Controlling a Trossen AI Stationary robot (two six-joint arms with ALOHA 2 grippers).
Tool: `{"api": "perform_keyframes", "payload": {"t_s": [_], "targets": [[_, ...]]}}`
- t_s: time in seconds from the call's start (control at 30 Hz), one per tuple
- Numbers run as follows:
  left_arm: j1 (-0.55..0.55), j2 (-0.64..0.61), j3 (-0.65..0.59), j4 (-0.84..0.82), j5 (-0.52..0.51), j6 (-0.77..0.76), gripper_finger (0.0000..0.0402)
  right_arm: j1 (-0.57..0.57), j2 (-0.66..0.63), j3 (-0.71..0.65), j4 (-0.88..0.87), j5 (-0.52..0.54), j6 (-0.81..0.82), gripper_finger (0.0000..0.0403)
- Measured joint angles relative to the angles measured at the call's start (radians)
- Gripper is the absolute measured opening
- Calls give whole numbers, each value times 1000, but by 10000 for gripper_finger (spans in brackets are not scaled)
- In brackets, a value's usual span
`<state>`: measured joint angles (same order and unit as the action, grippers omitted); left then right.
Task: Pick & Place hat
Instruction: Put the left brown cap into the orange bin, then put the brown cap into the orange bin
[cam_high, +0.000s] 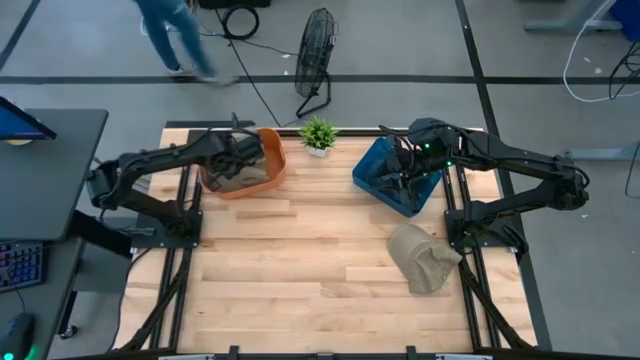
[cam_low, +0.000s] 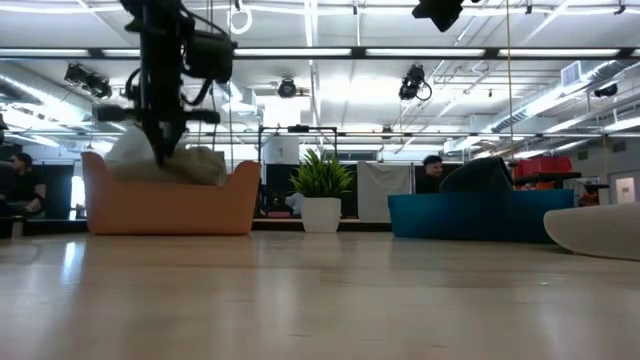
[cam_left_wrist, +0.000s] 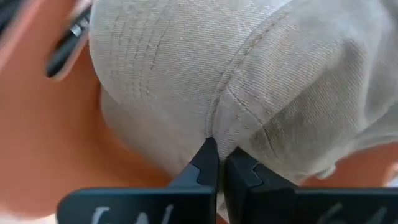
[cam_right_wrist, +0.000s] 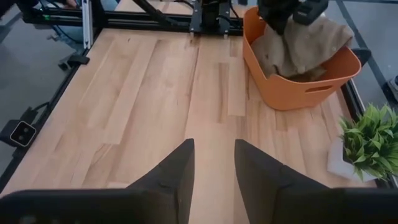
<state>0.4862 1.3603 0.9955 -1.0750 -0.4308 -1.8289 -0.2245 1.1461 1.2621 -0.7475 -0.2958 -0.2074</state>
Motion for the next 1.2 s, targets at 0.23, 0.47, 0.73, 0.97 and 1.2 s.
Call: {"api": "perform_keyframes", "payload": {"t_s": [0.23, 0.47, 0.73, 0.97, 1.2], "targets": [[52, -2, -85, 108, 71, 39, 13, 0, 17, 1, -6, 0, -6, 142], [56, -1, -106, 129, 89, 70, 37, 0, 42, 1, -16, 0, -30, 196], [56, -8, -105, 168, 115, 139, 100, 0, 42, 1, -41, 0, -66, 208], [53, -21, 6, 96, 115, 220, 138, 21, 34, 1, -146, 0, -120, 208], [35, -21, 203, 89, 94, 411, 145, 75, 30, 1, -310, 0, -176, 208]]}}
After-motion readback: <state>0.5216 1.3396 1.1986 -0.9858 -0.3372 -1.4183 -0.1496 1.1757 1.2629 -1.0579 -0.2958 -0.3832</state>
